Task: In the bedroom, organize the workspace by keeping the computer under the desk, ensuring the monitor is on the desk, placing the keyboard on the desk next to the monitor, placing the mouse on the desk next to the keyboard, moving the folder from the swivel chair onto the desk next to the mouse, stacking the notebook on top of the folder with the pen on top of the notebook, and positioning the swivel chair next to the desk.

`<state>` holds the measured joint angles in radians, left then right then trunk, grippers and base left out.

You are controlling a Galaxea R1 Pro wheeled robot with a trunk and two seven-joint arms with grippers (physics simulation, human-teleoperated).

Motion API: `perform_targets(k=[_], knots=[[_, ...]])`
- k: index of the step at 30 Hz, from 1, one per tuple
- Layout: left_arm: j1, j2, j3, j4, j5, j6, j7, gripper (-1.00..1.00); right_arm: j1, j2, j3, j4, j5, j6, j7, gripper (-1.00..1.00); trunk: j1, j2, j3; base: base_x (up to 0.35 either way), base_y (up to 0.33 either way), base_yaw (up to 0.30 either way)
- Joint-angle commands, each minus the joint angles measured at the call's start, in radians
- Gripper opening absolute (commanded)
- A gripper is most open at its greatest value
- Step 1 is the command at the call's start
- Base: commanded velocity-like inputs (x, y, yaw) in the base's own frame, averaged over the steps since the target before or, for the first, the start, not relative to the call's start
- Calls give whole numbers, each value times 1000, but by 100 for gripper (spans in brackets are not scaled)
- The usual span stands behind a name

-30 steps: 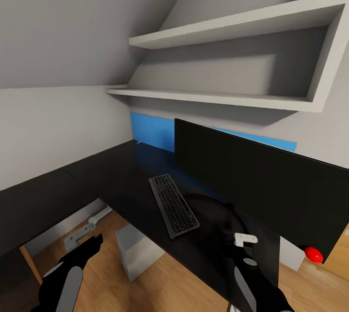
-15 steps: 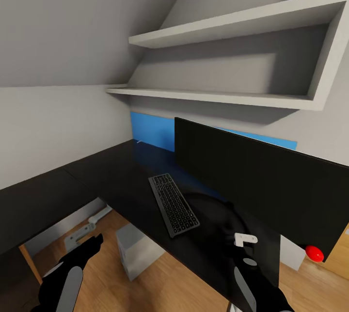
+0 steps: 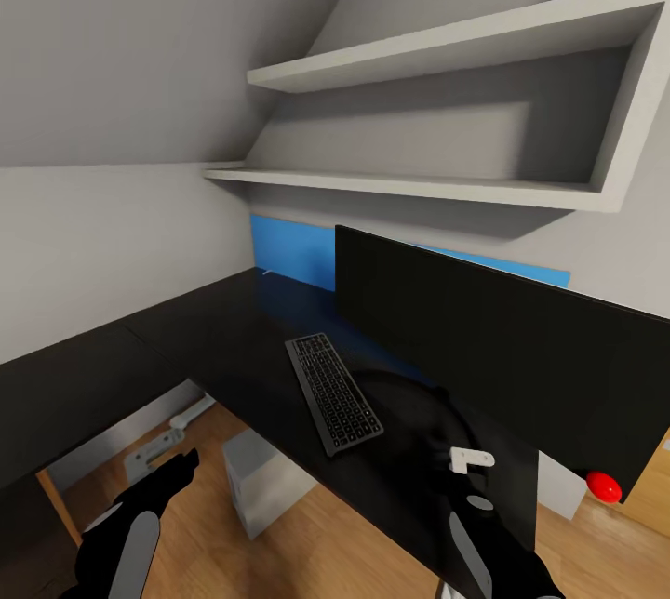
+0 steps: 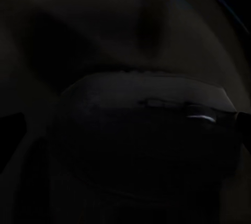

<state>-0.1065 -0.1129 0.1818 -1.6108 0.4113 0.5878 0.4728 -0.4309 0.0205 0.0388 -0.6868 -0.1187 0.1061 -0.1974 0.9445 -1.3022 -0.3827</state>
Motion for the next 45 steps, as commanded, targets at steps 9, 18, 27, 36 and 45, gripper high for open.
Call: perform_targets(k=[9,18,27,36,45], knots=[[-1,-1,-6,-1,11,3,7,100,0,-1,4,-2,-10,6,-37,100,0,-1,-1,0,0,0],[-1,-1,-7,-1,11,3,7,100,-1,-1,4,-1,-9,4,-43,100,0,-1,-1,0,0,0],[-1,-1,-7,-1,11,3,7,100,-1,-1,4,0,-10,4,-43,100,12,-22,-11,0,0,0],[-1,-1,-7,-1,11,4,7,100,0,1,4,0,-9,4,-43,100,15,-29,-14,0,0,0],[-1,-1,-7,-1,11,4,7,100,0,1,4,-1,-9,4,-43,100,15,-29,-14,0,0,0]])
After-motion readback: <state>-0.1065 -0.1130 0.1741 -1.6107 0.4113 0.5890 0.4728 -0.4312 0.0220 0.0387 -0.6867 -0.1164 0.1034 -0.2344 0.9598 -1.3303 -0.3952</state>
